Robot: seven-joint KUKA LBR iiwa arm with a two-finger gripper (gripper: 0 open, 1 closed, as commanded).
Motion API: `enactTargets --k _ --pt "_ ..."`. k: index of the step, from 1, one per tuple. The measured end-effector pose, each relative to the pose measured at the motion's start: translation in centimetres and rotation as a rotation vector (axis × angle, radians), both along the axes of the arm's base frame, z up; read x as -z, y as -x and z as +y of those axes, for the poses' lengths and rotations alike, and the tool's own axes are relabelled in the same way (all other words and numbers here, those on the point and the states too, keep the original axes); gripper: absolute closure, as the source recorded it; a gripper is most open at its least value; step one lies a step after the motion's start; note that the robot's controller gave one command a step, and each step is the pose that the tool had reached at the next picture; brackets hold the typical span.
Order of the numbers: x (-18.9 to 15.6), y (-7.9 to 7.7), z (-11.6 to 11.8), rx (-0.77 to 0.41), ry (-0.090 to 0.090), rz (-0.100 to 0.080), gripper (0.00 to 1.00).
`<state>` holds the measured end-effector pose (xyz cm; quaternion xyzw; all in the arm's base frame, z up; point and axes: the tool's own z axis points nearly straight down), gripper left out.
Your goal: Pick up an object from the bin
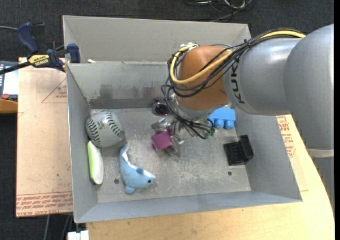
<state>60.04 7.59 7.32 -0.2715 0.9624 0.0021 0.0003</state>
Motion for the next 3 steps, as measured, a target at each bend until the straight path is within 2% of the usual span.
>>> enactTargets --k 3 --pt "-4.6 0.1 0.1 0.002 -0.001 0.002 1.00"
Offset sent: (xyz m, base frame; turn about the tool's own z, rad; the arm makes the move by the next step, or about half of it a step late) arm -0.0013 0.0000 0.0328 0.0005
